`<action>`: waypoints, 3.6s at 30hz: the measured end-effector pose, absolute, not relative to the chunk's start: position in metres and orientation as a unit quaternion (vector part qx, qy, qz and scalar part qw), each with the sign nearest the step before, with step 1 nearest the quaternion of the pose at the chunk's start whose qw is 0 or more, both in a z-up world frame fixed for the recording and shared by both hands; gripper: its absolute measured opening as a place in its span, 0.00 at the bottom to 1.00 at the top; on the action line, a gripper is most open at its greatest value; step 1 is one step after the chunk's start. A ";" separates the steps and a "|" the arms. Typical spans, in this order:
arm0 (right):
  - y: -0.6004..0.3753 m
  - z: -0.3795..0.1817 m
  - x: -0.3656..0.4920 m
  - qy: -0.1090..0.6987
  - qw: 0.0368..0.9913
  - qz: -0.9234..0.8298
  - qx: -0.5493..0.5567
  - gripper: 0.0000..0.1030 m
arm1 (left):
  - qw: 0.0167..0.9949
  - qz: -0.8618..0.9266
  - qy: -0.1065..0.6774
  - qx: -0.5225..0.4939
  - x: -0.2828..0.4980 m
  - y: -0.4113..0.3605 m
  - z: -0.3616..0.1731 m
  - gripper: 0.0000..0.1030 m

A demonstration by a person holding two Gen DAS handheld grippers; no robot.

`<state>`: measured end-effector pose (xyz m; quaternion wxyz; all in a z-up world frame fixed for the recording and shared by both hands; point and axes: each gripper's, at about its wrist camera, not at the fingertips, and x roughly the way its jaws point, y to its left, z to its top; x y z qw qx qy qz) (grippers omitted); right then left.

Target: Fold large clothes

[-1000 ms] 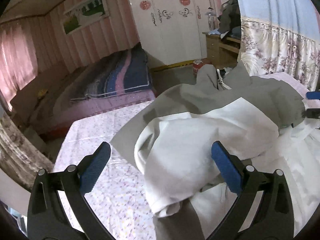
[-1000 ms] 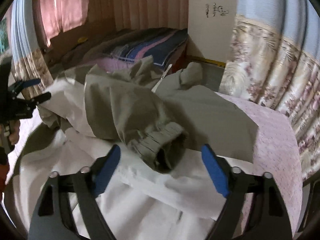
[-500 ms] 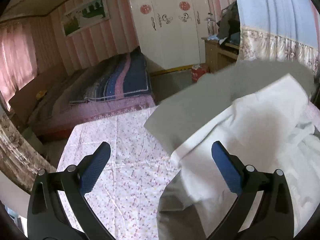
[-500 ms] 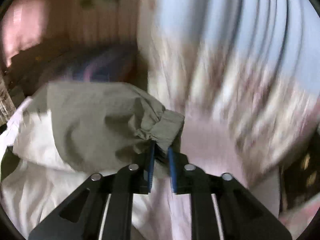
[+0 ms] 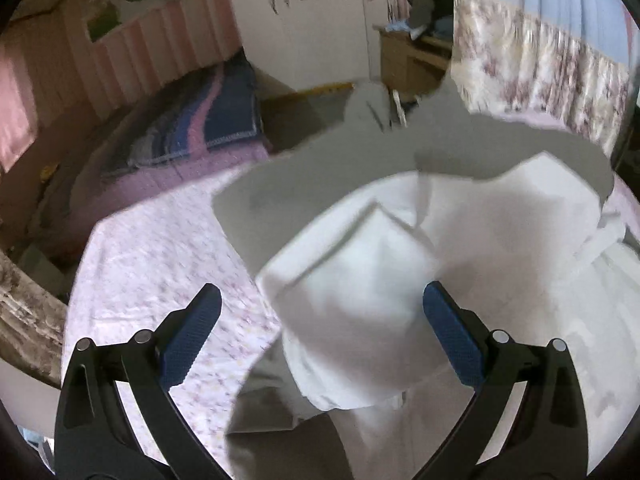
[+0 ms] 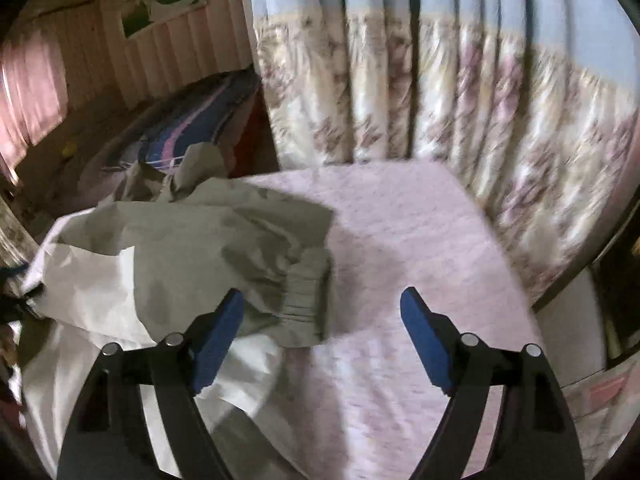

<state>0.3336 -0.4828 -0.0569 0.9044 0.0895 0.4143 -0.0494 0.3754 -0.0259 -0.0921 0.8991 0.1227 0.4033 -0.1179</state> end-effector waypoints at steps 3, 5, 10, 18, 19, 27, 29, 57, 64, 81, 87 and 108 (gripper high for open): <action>-0.479 -0.077 0.347 0.425 0.897 -0.039 0.114 0.78 | 0.885 -0.126 0.431 0.118 0.381 -0.022 -0.109 0.89; -0.464 -0.087 0.354 0.432 0.896 -0.011 0.107 0.55 | 0.878 -0.128 0.448 0.106 0.384 -0.019 -0.116 0.74; -0.421 -0.074 0.348 0.409 0.912 -0.009 0.020 0.13 | 0.879 -0.108 0.456 0.090 0.383 -0.007 -0.126 0.64; -0.436 -0.077 0.340 0.452 0.891 -0.043 -0.008 0.17 | 0.887 -0.126 0.442 0.051 0.374 0.024 -0.120 0.78; -0.436 -0.068 0.335 0.442 0.897 -0.029 -0.002 0.29 | 0.895 -0.113 0.428 0.056 0.367 0.028 -0.108 0.82; -0.396 -0.026 0.328 0.339 0.939 0.015 -0.056 0.68 | 0.925 -0.100 0.360 0.075 0.381 0.016 -0.049 0.97; -0.385 -0.040 0.341 0.339 0.938 0.028 -0.065 0.68 | 0.922 -0.101 0.362 0.091 0.392 0.003 -0.055 0.97; -0.419 0.002 0.194 0.263 0.964 -0.038 -0.030 0.98 | 0.938 -0.045 0.330 0.096 0.276 0.036 -0.043 0.97; -0.404 -0.004 0.136 0.229 0.963 -0.130 -0.056 0.98 | 0.931 -0.046 0.359 0.048 0.222 0.051 -0.067 0.97; -0.380 -0.035 0.086 0.284 0.954 -0.090 0.043 0.98 | 0.939 0.009 0.343 0.039 0.144 0.041 -0.076 0.97; -0.373 -0.039 0.066 0.280 0.954 -0.098 0.046 0.98 | 0.939 0.024 0.341 0.031 0.128 0.048 -0.074 0.97; -0.376 -0.085 -0.003 0.278 0.954 -0.109 0.038 0.98 | 0.928 0.023 0.372 0.007 0.067 0.073 -0.126 0.97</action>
